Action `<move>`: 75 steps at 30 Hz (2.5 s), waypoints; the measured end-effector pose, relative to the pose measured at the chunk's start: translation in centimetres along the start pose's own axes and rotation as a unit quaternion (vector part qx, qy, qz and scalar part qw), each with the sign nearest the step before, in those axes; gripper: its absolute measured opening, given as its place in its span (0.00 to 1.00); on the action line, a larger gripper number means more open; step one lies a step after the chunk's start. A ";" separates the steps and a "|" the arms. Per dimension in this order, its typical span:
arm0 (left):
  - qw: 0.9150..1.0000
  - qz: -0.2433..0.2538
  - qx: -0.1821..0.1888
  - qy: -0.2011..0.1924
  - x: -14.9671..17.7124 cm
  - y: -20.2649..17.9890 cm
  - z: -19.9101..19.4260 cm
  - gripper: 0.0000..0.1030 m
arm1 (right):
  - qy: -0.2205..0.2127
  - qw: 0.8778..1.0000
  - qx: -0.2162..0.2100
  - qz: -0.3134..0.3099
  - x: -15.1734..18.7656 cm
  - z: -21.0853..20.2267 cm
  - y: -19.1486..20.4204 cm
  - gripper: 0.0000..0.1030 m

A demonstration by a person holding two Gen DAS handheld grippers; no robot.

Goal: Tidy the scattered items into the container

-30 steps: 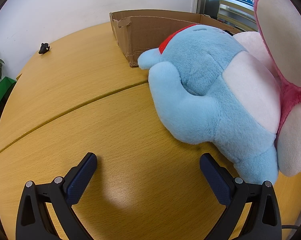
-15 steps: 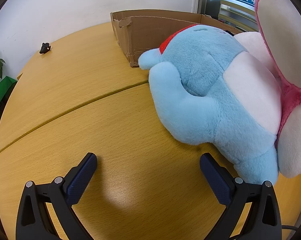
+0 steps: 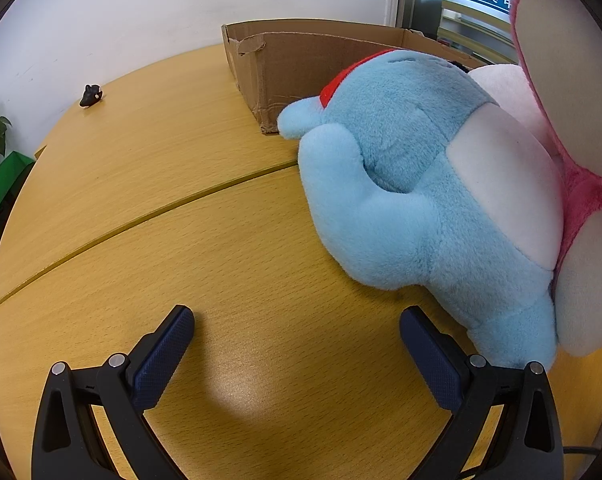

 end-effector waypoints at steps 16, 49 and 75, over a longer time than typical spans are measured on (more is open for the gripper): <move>1.000 0.000 0.000 0.000 0.0 0.0 0.0 1.00 | 0.000 1.000 0.000 0.000 0.0 0.0 0.0 1.00; 1.000 -0.021 -0.015 0.003 -0.8 0.2 0.7 1.00 | -0.079 0.968 0.126 0.201 4.5 -8.6 1.8 1.00; 0.975 -0.146 -0.122 -0.112 -8.4 -15.2 -15.4 1.00 | -0.166 0.946 -0.025 0.278 0.4 -13.3 10.6 1.00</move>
Point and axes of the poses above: each gripper's, at about its wrist camera, not at the fingertips, and z roughly the way its jaws point, y to its left, x to its underside, the point moved 8 cm from there along z, roughly the way its jaws point, and after that the axes turned 13 degrees about z, right-handed, at the moved point
